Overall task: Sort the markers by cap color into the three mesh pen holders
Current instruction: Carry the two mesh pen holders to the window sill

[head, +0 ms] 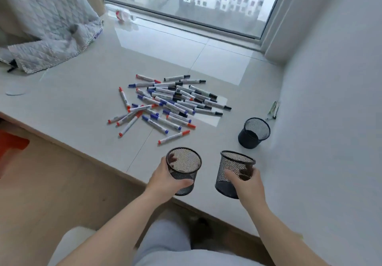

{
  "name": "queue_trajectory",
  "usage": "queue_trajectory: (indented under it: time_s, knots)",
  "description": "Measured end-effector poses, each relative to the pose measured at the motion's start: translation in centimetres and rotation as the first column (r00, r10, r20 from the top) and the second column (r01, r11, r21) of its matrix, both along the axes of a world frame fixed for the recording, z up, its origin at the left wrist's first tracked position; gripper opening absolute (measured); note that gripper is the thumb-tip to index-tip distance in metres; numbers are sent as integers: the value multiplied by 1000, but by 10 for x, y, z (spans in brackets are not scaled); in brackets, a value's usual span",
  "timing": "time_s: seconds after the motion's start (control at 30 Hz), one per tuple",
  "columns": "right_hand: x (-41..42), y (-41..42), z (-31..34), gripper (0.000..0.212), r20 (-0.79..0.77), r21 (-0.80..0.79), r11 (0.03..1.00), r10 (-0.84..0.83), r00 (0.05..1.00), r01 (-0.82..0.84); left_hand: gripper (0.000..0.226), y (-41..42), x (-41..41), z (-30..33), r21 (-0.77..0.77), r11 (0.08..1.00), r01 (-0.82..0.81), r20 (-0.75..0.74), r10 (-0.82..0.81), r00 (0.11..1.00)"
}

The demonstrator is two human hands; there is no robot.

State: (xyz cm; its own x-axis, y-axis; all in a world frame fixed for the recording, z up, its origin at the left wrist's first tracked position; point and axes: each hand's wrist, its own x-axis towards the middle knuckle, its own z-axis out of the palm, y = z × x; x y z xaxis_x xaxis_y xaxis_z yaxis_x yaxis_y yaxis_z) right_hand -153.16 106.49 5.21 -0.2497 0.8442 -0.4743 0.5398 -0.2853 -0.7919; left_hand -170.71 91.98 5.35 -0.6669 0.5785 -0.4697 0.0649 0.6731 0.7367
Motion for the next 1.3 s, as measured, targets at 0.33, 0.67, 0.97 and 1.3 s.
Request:
queue_trajectory:
  time_s: [0.33, 0.67, 0.97, 1.3]
  knots:
    - [-24, 2, -5, 73, -56, 46, 922, -383, 922, 385, 90, 116, -71, -9, 72, 863, 499, 52, -503, 863]
    - [-50, -50, -31, 77, 40, 80, 655, -755, 654, 751, 95, 166, -87, -32, 61, 588, 807, 6, -808, 589]
    - [-47, -28, -66, 75, 25, 185, 531, -844, 537, 827, 88, 190, -42, -84, 138, 557, 819, 46, -830, 556]
    - [-32, -30, -96, 74, 9, 179, 567, -818, 575, 804, 90, 187, -13, -109, 261, 611, 747, 17, -777, 630]
